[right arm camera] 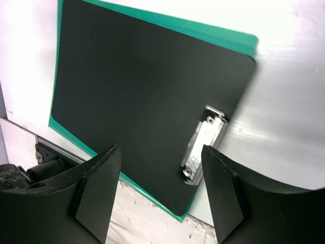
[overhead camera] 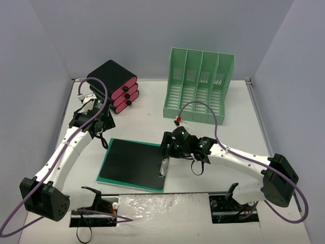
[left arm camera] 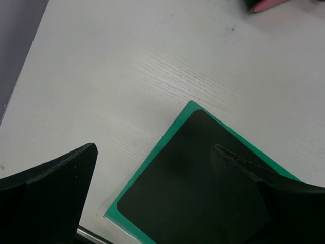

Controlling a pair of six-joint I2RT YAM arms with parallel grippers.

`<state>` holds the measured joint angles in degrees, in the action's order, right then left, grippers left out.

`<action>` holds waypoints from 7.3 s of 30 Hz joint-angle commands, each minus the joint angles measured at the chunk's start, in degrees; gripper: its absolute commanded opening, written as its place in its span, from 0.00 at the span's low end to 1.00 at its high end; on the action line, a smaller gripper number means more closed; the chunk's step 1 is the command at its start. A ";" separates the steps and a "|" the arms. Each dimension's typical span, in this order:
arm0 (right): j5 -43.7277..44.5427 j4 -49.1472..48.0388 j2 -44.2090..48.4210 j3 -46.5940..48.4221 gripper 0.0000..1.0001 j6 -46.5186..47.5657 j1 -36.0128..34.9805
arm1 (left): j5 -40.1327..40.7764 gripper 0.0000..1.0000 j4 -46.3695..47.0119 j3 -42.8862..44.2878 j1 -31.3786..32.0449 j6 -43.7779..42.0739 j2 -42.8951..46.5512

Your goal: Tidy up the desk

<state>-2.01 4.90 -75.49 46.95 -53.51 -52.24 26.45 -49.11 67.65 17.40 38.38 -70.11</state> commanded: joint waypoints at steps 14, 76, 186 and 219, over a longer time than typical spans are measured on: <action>7.28 -2.63 8.50 -11.63 0.53 -13.39 -5.64 | -8.12 0.91 1.61 -9.03 3.25 5.44 -0.17; 18.82 -11.55 7.78 -12.31 0.00 -15.03 -13.16 | -16.92 0.91 8.13 -9.57 3.25 -1.92 -3.44; 34.25 -9.74 -25.29 67.36 0.00 36.73 18.59 | -11.75 0.91 4.19 1.25 3.08 -7.71 -4.43; 27.23 -11.75 -31.20 56.92 0.02 32.31 19.63 | -10.89 0.91 3.31 0.28 3.16 -6.39 -3.45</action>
<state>26.66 -2.53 -106.96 104.39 -19.65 -32.67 14.06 -45.69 65.78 20.29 31.66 -74.96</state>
